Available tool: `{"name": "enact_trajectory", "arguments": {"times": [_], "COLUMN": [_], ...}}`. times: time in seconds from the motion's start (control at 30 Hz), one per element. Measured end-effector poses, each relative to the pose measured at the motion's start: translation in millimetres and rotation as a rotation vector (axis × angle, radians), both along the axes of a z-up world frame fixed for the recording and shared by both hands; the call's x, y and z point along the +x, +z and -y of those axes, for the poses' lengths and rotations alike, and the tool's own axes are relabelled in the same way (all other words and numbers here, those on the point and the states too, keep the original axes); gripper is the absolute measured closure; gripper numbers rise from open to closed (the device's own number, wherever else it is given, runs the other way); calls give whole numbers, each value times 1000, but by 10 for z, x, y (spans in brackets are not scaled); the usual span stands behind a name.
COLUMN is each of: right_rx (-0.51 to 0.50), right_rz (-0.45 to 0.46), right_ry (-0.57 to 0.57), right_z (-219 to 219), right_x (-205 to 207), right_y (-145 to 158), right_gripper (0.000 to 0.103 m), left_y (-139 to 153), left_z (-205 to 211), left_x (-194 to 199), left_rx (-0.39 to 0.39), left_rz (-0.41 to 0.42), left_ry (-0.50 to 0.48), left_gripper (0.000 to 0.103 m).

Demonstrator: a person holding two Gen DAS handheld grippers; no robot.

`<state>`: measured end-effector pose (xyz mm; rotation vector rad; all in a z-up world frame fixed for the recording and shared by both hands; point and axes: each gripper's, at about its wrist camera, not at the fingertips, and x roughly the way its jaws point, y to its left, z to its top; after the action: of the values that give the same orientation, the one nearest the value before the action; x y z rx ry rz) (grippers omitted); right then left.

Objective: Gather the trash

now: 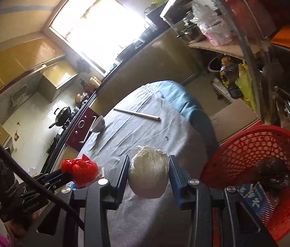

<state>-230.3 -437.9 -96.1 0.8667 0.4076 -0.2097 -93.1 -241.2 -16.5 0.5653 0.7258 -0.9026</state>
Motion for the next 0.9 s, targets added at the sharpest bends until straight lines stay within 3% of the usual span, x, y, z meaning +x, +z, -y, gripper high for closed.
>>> {"name": "enact_trajectory", "arguments": {"times": [0.43,0.9], "right_rx": [39,97], "right_rz": [1,-15], "right_ry": [-88,-180], "right_z": [311,632], "right_x": [-338,-797], "right_y": [-154,-395], "right_gripper": [63,63], "left_y": [-102,-282], "left_z": [473,1008], "left_x": [-222,-509], "left_rx": [45,85], "left_rz": [3,-60], "left_ry": [-80,-179], "left_gripper": [71,71]}}
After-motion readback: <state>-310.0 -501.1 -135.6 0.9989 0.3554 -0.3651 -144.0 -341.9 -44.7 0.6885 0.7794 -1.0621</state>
